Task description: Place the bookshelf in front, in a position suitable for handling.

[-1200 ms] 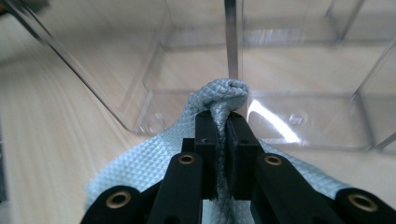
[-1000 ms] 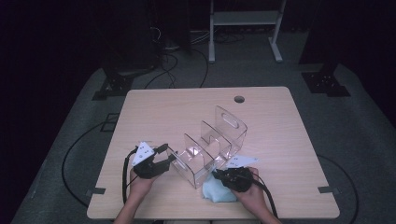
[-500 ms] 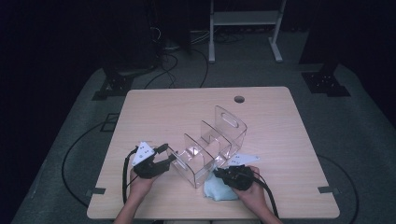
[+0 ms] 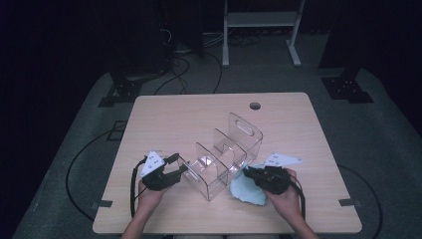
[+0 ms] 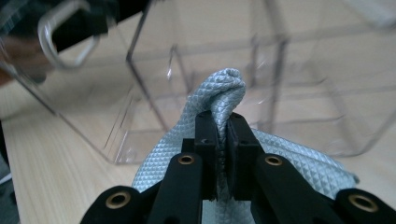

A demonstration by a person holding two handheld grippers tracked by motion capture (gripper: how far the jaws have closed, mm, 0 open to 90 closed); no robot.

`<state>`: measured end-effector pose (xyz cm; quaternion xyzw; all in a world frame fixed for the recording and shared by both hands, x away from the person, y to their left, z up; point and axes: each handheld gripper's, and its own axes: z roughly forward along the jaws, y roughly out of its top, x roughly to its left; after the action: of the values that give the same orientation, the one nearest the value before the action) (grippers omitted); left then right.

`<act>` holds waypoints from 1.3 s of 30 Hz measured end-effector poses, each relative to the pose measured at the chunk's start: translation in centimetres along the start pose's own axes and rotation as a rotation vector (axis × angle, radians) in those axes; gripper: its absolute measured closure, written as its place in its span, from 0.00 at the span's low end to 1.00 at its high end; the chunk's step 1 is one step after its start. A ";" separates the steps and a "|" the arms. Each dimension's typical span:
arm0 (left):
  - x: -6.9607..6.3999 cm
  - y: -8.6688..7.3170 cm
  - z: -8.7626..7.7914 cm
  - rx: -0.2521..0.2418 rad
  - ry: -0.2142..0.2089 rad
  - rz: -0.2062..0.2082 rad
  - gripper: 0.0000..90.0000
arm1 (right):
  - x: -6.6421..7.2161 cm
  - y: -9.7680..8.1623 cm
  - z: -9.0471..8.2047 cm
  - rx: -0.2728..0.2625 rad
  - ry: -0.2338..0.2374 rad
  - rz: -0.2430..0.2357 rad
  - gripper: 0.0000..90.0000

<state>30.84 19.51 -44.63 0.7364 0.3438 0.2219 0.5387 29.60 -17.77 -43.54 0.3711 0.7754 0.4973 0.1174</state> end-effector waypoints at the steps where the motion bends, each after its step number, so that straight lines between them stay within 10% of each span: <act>1: 0.0 0.0 0.0 0.000 0.000 -0.001 0.51 | -0.3 0.4 -0.5 -0.013 -0.006 0.001 0.93; 9: -0.1 0.1 0.1 0.003 -0.014 0.006 0.51 | -2.4 5.6 -1.6 -0.076 -0.026 0.000 0.93; 13: 0.0 0.1 0.1 0.004 -0.022 0.009 0.51 | -3.0 7.3 0.7 0.003 -0.029 -0.036 0.93; 39: -0.9 0.2 0.0 0.022 -0.051 0.045 0.53 | -1.2 6.5 -0.1 0.059 -0.017 -0.042 0.93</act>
<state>30.29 18.75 -44.37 0.7553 0.3157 0.2115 0.5340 33.37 -17.15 -38.16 0.3622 0.7962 0.4687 0.1233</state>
